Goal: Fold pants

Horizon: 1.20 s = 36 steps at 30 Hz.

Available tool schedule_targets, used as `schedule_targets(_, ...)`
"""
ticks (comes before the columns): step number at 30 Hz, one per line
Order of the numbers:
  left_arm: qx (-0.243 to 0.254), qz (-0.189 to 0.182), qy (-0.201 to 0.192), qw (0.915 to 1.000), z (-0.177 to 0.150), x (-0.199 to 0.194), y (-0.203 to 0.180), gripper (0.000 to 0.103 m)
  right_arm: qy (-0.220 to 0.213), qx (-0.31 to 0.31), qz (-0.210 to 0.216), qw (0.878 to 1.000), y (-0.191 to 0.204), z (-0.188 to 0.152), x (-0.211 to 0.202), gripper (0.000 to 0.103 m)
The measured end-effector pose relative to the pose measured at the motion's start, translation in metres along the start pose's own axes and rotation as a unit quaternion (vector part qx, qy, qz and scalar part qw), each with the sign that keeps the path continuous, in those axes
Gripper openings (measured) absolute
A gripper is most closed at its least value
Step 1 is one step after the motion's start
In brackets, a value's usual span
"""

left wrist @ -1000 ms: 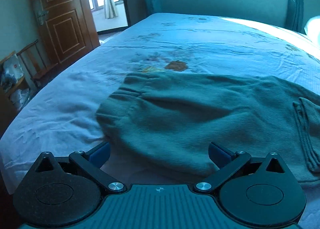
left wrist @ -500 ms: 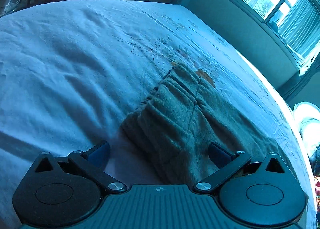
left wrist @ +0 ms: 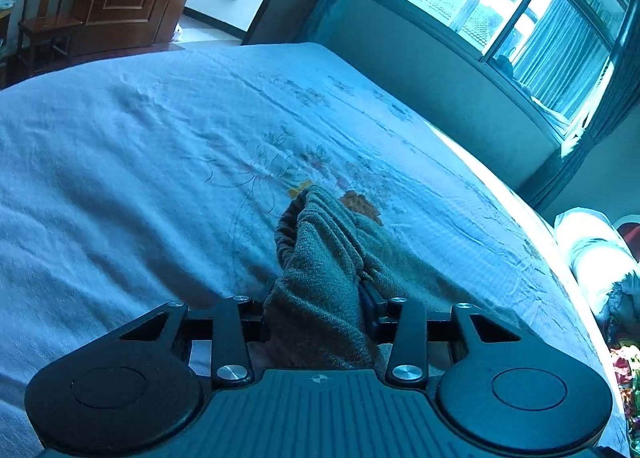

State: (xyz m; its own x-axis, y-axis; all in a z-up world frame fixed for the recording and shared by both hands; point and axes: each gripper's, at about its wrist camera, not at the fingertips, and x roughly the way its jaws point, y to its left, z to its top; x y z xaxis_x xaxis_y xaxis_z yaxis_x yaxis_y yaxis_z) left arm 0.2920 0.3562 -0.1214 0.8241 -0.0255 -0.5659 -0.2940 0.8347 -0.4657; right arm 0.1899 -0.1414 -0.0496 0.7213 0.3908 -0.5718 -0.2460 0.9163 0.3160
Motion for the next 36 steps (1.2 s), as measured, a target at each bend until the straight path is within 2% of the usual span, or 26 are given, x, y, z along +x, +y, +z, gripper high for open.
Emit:
schedule_targets(2,0.007,-0.012,-0.004,0.9999,0.009,-0.01,-0.009,0.04,0.004,-0.012,0.011,1.0,0.015,-0.003,0.01,0.045)
schedule_targets(6,0.036,-0.014,-0.002,0.9993,0.021,-0.022,-0.029,0.04,0.017,-0.096,0.007,0.995,0.05,-0.018,0.034,0.045)
schedule_targets(7,0.041,-0.014,0.0,0.9991,0.022,-0.024,-0.032,0.04,0.04,-0.138,-0.01,0.99,0.062,-0.028,0.047,0.048)
schedule_targets(8,0.044,-0.014,0.001,0.9989,0.023,-0.026,-0.035,0.04,0.054,-0.2,-0.036,0.978,0.074,-0.041,0.059,0.054)
schedule_targets(10,0.048,-0.02,0.0,0.9986,0.025,-0.032,-0.044,0.04,0.031,-0.287,-0.077,0.954,0.094,-0.063,0.065,0.058)
schedule_targets(11,0.054,-0.022,-0.003,0.9983,0.026,-0.035,-0.049,0.04,0.03,-0.285,-0.081,0.955,0.096,-0.063,0.063,0.058)
schedule_targets(12,0.067,-0.022,-0.005,0.9975,0.027,-0.038,-0.059,0.04,0.026,-0.26,-0.072,0.963,0.092,-0.056,0.055,0.055)
schedule_targets(13,0.081,-0.023,-0.007,0.9964,0.027,-0.041,-0.069,0.04,0.002,-0.221,-0.051,0.974,0.084,-0.048,0.04,0.054)
schedule_targets(14,0.091,-0.028,-0.008,0.9954,0.029,-0.044,-0.081,0.04,-0.03,-0.189,-0.04,0.981,0.075,-0.043,0.024,0.057)
schedule_targets(15,0.102,-0.039,-0.009,0.994,0.03,-0.046,-0.096,0.039,-0.063,-0.155,-0.037,0.985,0.063,-0.039,0.008,0.073)
schedule_targets(16,0.112,-0.051,-0.008,0.9924,0.03,-0.048,-0.112,0.034,-0.081,-0.121,-0.042,0.988,0.048,-0.033,-0.006,0.077)
schedule_targets(17,0.122,-0.064,-0.005,0.9905,0.03,-0.048,-0.13,0.034,-0.093,-0.078,-0.043,0.992,0.027,-0.025,-0.021,0.076)
schedule_targets(18,0.139,-0.078,-0.003,0.9872,0.028,-0.049,-0.153,0.033,-0.099,-0.046,-0.043,0.993,0.012,-0.02,-0.03,0.076)
schedule_targets(19,0.155,-0.093,-0.002,0.9836,0.024,-0.048,-0.175,0.026,-0.11,0.001,-0.043,0.993,-0.014,-0.011,-0.044,0.075)
schedule_targets(20,0.164,-0.124,0.005,0.9786,0.019,-0.047,-0.197,0.001,-0.117,0.031,-0.047,0.992,-0.035,-0.006,-0.054,0.075)
schedule_targets(23,0.203,-0.167,0.03,0.9643,-0.004,-0.037,-0.275,0.002,-0.132,0.083,-0.068,0.985,-0.08,0.003,-0.08,0.074)
schedule_targets(24,0.22,-0.169,0.036,0.9601,-0.013,-0.035,-0.296,0.002,-0.135,0.095,-0.07,0.984,-0.094,0.003,-0.09,0.074)
schedule_targets(26,0.269,-0.135,0.027,0.9532,-0.033,-0.035,-0.335,0.003,-0.139,0.115,-0.066,0.981,-0.113,0.002,-0.105,0.075)
schedule_targets(27,0.291,-0.116,0.02,0.9494,-0.039,-0.035,-0.344,0.006,-0.144,0.118,-0.069,0.98,-0.122,0.0,-0.112,0.075)
schedule_targets(28,0.297,-0.098,0.02,0.9496,-0.042,-0.035,-0.344,0.022,-0.148,0.119,-0.073,0.979,-0.129,-0.002,-0.116,0.076)
schedule_targets(29,0.294,-0.081,0.017,0.9521,-0.042,-0.035,-0.337,0.057,-0.152,0.124,-0.075,0.978,-0.135,-0.005,-0.12,0.076)
schedule_targets(30,0.292,-0.064,0.004,0.9544,-0.042,-0.04,-0.322,0.072,-0.155,0.13,-0.074,0.977,-0.141,-0.007,-0.123,0.077)
schedule_targets(31,0.298,-0.043,-0.011,0.9537,-0.044,-0.044,-0.306,0.081,-0.155,0.135,-0.072,0.976,-0.145,-0.009,-0.124,0.077)
schedule_targets(33,0.31,-0.011,-0.006,0.9506,-0.048,-0.053,-0.273,0.081,-0.15,0.144,-0.064,0.976,-0.149,-0.012,-0.119,0.077)
schedule_targets(34,0.301,0.007,0.001,0.9536,-0.049,-0.055,-0.25,0.081,-0.146,0.145,-0.058,0.977,-0.148,-0.012,-0.115,0.077)
schedule_targets(36,0.302,0.035,0.006,0.9527,-0.055,-0.061,-0.219,0.08,-0.137,0.144,-0.042,0.979,-0.142,-0.013,-0.107,0.077)
